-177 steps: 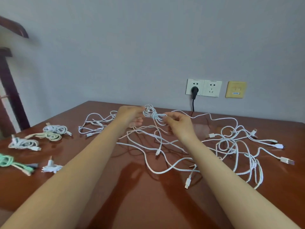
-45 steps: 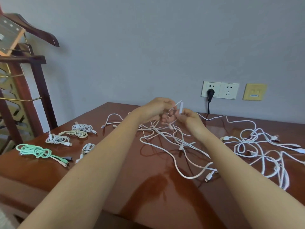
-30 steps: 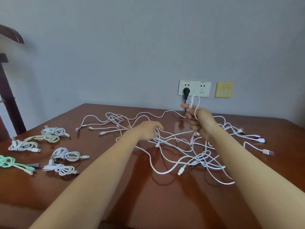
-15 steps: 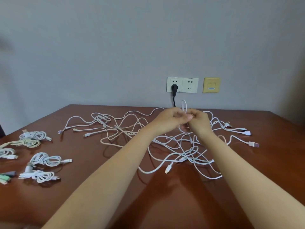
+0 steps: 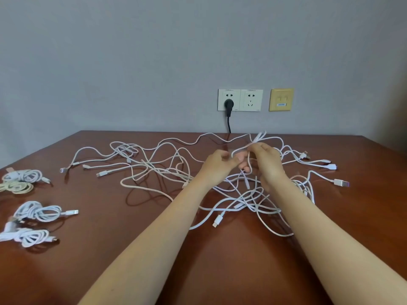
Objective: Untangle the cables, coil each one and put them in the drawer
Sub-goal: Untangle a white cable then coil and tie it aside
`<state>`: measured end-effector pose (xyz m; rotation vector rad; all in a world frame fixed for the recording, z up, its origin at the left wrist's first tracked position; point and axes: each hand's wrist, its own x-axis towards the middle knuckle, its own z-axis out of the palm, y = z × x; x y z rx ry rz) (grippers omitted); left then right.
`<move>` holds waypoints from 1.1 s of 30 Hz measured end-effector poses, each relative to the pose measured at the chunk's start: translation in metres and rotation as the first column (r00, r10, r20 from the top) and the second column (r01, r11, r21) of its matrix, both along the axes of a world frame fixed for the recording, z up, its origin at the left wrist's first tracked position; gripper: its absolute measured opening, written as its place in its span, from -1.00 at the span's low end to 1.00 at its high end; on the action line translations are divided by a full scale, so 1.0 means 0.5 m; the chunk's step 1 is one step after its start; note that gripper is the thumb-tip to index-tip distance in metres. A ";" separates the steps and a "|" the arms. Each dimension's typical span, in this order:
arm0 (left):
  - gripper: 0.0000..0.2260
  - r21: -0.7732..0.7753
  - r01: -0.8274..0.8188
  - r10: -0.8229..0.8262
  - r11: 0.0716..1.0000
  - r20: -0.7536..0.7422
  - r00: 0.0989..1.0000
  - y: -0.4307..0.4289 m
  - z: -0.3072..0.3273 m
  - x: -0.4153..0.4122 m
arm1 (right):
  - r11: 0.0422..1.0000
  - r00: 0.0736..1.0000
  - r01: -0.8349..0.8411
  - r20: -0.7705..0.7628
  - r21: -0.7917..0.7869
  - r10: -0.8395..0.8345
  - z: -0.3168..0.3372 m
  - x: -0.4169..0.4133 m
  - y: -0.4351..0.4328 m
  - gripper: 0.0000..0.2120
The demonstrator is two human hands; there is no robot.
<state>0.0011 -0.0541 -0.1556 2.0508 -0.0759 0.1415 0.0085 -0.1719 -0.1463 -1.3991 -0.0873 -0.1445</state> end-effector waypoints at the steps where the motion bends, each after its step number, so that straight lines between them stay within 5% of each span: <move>1: -0.68 0.013 0.028 -0.028 1.000 0.012 1.000 0.003 -0.006 0.002 | 1.000 1.000 -0.015 -0.008 0.014 0.016 -0.004 -0.002 0.002 -0.85; 5: -0.73 -0.063 0.006 0.001 0.998 0.104 0.995 0.010 -0.030 0.006 | 0.996 0.998 -0.038 -0.048 0.081 0.042 -0.031 0.004 0.007 -0.86; 8: -0.69 -0.290 -0.111 0.140 0.951 0.081 0.987 0.018 -0.020 0.011 | 0.999 0.998 -0.023 -0.056 0.045 0.025 -0.036 0.015 0.005 -0.85; 10: -0.68 -0.555 -0.184 0.204 0.811 -0.027 0.979 0.030 -0.008 0.019 | 0.998 0.998 -0.030 -0.054 -0.062 0.027 -0.035 0.019 0.004 -0.81; 13: -0.70 -0.853 -0.112 0.069 0.510 -0.089 0.994 0.052 0.001 0.019 | 0.956 0.992 -0.121 -0.072 -0.268 0.106 -0.037 0.012 0.009 -0.81; 19: -0.69 -0.994 0.080 -0.122 0.075 0.070 0.990 0.098 0.011 0.005 | 0.751 0.977 -0.164 -0.002 -0.640 0.212 -0.049 0.012 0.006 -0.79; 25: -0.71 -0.990 0.100 -0.145 0.095 0.086 0.986 0.098 0.011 -0.004 | 0.681 0.949 -0.215 0.015 -0.700 0.315 -0.045 -0.003 0.009 -0.84; 29: -0.72 -0.983 0.079 -0.132 0.165 0.057 0.990 0.100 0.015 -0.006 | 0.732 0.943 -0.155 0.121 -0.663 0.310 -0.032 -0.014 0.005 -0.79; 33: -0.76 -0.957 0.088 -0.158 0.275 0.045 0.986 0.091 0.012 -0.008 | 0.630 0.926 -0.112 0.150 -0.768 0.347 -0.030 -0.022 0.016 -0.71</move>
